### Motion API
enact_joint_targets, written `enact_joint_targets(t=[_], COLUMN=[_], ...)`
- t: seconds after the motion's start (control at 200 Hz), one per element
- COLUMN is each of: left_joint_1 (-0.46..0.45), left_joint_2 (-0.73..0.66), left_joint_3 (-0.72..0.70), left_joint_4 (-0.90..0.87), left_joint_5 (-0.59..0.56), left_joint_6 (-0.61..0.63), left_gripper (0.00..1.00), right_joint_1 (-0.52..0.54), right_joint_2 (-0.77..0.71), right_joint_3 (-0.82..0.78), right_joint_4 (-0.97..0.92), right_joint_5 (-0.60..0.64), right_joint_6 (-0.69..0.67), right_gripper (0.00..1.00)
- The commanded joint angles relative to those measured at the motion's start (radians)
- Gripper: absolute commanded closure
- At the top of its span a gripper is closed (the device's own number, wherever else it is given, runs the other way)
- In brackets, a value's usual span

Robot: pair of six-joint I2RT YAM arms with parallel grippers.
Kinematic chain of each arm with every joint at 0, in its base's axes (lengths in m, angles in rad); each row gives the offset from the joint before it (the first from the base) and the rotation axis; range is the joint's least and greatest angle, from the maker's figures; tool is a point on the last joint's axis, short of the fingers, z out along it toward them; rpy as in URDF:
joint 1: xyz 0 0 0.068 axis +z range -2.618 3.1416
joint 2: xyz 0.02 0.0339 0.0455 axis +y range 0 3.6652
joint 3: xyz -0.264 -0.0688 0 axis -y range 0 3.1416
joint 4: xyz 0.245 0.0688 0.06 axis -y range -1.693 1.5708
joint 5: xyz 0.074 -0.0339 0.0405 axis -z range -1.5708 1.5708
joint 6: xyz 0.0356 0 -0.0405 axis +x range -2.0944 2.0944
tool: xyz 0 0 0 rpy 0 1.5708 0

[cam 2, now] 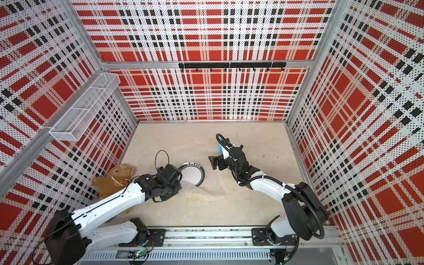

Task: Wrap dinner plates in bubble wrap
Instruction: Wrap the plate in the bubble wrap.

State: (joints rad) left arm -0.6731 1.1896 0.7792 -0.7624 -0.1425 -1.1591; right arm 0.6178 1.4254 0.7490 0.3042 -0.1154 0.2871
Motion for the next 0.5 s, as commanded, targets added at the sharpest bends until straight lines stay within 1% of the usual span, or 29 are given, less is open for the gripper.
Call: enact_joint_targets(t=[0.0, 0.09, 0.155, 0.266, 0.376, 0.496], left_joint_1=[0.052, 0.066, 0.07, 0.09, 0.115, 0.132], left_joint_2=[0.124, 0.24, 0.3, 0.372, 0.421, 0.459], left_joint_3=[0.073, 0.164, 0.216, 0.227, 0.204, 0.174], left_joint_4=[0.126, 0.16, 0.181, 0.255, 0.327, 0.4], left_joint_5=[-0.006, -0.04, -0.06, -0.044, -0.024, 0.0], left_joint_6=[0.189, 0.264, 0.296, 0.325, 0.328, 0.319], left_gripper=[1.0, 1.0, 1.0, 1.0, 1.0, 1.0], right_joint_1=[0.004, 0.006, 0.005, 0.012, 0.028, 0.057], right_joint_2=[0.012, 0.025, 0.038, 0.078, 0.104, 0.131], right_joint_3=[-0.026, -0.038, -0.057, -0.057, -0.046, -0.038], right_joint_4=[0.072, 0.089, 0.107, 0.093, 0.075, 0.083], right_joint_5=[-0.151, -0.228, -0.268, -0.333, -0.369, -0.416], right_joint_6=[-0.056, -0.065, -0.071, -0.079, -0.096, -0.125], right_gripper=[0.0, 0.0, 0.0, 0.0, 0.11, 0.29])
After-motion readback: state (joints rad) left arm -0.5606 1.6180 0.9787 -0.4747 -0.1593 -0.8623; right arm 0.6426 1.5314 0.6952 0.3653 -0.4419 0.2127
